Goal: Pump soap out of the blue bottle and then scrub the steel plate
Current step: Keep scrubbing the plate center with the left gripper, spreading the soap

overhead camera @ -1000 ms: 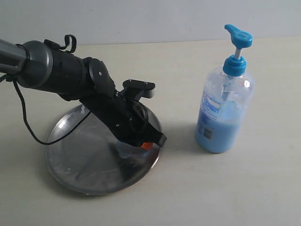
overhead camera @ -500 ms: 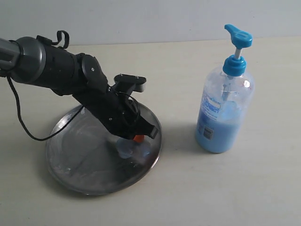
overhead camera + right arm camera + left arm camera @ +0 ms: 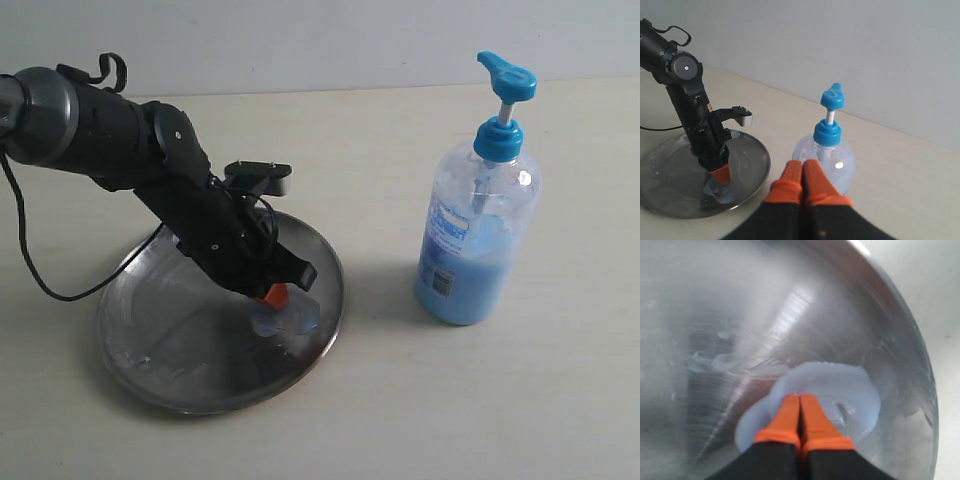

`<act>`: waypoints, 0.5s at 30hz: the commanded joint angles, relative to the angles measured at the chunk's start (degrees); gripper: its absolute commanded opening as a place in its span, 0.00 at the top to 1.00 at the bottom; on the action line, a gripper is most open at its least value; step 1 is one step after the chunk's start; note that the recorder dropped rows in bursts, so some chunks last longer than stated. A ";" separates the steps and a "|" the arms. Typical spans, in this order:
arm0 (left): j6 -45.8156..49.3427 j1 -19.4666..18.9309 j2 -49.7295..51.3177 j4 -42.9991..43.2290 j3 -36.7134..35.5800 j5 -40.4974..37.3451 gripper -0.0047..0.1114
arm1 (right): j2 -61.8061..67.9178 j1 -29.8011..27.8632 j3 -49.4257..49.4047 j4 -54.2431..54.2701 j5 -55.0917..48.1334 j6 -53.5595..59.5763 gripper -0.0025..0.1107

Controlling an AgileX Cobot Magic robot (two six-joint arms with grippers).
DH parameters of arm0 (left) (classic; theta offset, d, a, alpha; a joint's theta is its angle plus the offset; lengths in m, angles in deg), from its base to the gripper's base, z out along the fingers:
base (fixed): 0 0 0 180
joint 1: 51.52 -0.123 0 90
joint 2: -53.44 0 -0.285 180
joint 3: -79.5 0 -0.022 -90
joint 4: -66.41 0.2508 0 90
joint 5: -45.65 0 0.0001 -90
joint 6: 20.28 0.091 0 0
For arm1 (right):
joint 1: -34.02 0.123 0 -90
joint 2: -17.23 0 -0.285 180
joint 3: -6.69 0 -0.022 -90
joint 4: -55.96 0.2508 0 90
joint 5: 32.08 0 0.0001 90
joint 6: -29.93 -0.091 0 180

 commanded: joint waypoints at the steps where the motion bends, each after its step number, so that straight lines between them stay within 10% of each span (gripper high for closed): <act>1: -1.80 0.02 0.93 2.49 -0.68 -3.67 0.96 | -0.33 -0.04 -0.48 -0.21 0.34 0.00 0.98; 15: -1.75 1.73 0.93 -2.04 -0.68 -3.24 0.96 | -0.33 -0.04 -0.48 -0.21 0.34 0.00 0.98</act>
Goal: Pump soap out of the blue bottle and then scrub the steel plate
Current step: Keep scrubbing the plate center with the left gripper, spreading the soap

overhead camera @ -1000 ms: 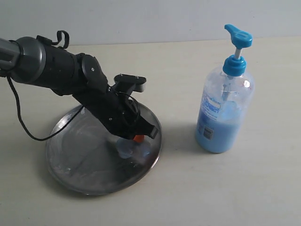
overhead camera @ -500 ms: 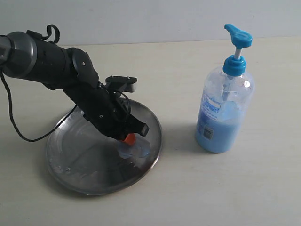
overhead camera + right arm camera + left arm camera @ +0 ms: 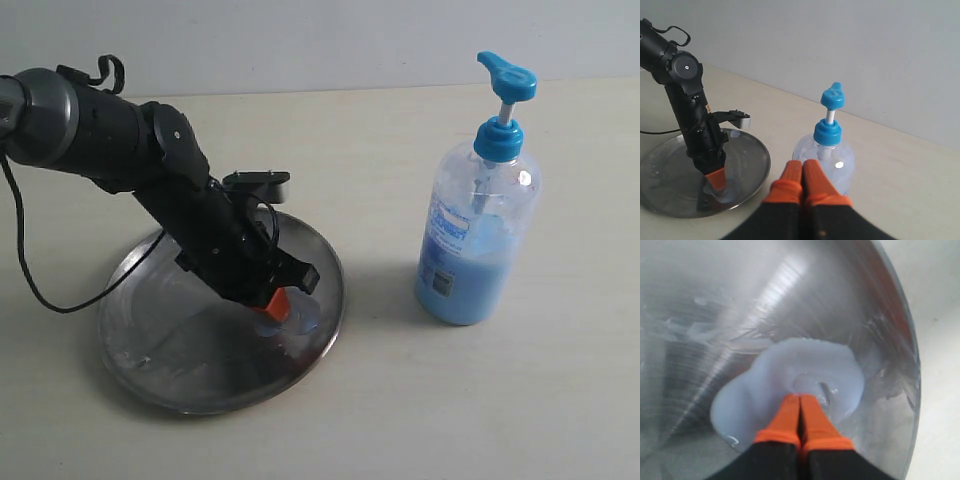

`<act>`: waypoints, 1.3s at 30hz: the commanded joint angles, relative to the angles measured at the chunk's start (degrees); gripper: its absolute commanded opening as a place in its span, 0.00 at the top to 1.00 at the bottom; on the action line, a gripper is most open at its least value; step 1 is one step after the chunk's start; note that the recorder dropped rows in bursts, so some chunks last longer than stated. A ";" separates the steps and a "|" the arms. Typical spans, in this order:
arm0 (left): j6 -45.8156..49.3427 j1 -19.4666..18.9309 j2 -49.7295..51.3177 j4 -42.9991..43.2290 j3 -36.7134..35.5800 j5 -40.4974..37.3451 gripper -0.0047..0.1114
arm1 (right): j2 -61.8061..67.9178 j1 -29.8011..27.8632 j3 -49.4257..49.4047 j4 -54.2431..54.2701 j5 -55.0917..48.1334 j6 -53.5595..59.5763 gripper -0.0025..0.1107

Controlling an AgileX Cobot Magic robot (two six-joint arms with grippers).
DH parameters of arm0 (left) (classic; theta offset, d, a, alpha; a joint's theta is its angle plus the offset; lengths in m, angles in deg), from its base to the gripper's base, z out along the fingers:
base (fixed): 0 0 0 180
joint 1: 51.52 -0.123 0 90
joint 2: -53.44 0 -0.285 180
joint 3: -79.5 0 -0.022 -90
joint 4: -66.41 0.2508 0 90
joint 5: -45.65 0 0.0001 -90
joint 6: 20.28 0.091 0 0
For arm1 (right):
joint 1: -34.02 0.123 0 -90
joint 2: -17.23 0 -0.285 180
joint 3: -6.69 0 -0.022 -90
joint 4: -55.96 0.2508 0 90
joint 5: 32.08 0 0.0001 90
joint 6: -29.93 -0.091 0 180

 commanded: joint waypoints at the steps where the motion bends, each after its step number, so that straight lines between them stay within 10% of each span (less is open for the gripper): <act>1: 0.17 2.12 0.93 0.28 -0.68 1.05 0.96 | -0.33 -0.04 -0.48 -0.21 0.44 0.00 0.98; 19: -9.73 3.26 1.13 21.58 -0.68 7.12 0.96 | -0.33 -0.04 -0.48 -0.21 0.44 0.00 0.98; 39: -10.03 3.50 1.13 21.48 -0.68 -3.23 0.96 | -0.33 -0.04 -0.48 -0.21 0.56 0.00 0.98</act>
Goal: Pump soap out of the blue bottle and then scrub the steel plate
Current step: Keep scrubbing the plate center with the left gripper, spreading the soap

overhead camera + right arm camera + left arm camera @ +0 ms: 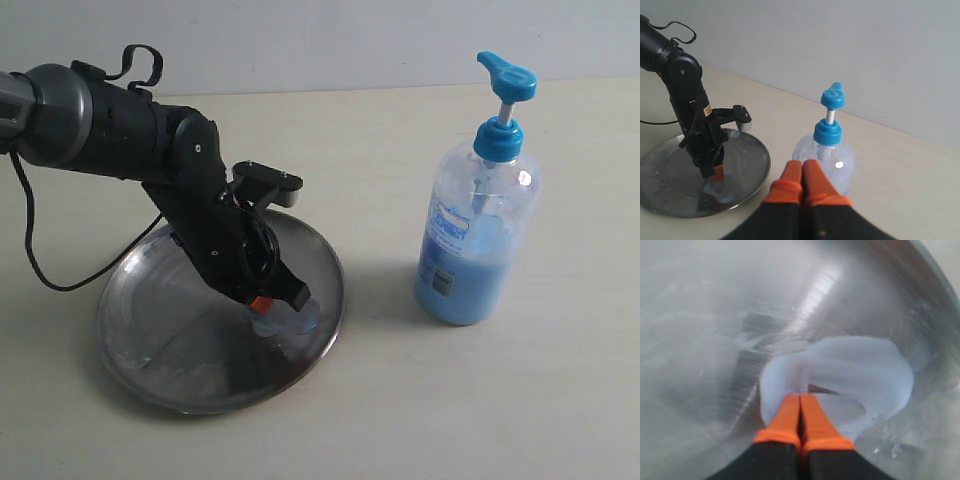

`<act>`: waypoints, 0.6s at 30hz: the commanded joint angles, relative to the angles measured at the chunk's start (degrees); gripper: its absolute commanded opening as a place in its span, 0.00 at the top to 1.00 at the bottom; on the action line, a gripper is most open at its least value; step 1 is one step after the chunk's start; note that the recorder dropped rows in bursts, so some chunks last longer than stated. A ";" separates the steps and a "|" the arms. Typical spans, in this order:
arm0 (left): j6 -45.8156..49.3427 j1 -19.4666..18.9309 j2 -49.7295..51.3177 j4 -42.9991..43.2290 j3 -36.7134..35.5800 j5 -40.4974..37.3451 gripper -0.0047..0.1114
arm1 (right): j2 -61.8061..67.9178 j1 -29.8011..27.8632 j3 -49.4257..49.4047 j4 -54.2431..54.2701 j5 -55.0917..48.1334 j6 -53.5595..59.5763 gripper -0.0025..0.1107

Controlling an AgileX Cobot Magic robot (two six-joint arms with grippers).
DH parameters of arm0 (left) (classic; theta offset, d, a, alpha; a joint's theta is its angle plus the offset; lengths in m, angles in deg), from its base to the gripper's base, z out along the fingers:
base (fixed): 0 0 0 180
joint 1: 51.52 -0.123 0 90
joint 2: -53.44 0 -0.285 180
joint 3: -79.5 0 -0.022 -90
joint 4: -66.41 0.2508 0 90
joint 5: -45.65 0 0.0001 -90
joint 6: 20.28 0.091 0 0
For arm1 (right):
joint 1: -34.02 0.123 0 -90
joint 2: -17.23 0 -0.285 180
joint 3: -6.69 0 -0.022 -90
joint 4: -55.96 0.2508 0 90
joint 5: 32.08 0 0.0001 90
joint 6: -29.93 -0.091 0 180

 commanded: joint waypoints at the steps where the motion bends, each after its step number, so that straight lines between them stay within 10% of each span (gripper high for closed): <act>1: -0.42 0.16 1.88 1.62 -1.23 -5.58 0.96 | -0.33 -0.04 -0.48 -0.21 0.67 0.00 0.98; 18: 14.63 0.16 1.88 -21.45 -1.23 -2.36 0.96 | -0.33 -0.04 -0.48 -0.21 0.78 0.00 0.98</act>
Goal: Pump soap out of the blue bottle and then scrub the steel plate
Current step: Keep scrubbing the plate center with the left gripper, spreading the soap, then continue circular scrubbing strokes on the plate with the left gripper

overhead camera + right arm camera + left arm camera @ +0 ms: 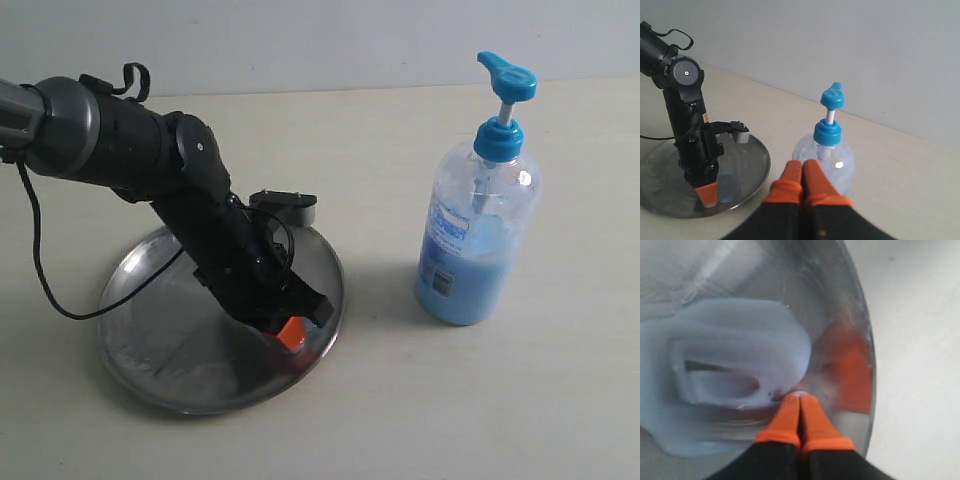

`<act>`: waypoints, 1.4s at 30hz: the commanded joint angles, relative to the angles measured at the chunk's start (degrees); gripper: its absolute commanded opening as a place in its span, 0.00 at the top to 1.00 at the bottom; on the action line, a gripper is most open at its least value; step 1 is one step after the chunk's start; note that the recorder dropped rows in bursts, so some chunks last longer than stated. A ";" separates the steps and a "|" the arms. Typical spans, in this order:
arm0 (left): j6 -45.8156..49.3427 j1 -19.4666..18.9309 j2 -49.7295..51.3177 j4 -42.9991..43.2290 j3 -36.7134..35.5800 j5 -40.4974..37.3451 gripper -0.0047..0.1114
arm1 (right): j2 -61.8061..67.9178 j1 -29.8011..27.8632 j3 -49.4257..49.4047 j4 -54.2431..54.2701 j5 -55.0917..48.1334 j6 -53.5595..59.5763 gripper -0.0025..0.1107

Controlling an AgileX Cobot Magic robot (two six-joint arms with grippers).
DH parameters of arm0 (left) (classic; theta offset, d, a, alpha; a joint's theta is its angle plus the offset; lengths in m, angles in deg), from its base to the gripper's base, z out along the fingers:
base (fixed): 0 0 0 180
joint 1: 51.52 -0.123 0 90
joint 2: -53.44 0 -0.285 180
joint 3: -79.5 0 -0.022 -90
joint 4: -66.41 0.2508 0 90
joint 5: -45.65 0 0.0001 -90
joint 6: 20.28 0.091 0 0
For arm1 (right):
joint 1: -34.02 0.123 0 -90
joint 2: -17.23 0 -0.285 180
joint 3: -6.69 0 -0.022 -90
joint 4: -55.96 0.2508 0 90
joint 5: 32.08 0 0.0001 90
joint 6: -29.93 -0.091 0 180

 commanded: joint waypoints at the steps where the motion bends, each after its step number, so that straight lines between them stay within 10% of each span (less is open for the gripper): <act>1: 1.81 0.16 1.22 -2.52 -0.77 4.50 0.96 | -0.33 -0.04 -0.48 -0.21 0.78 0.00 0.98; 42: -12.44 -0.08 1.76 19.90 2.28 9.59 0.96 | -0.33 -0.04 -0.48 -0.21 1.01 0.00 0.98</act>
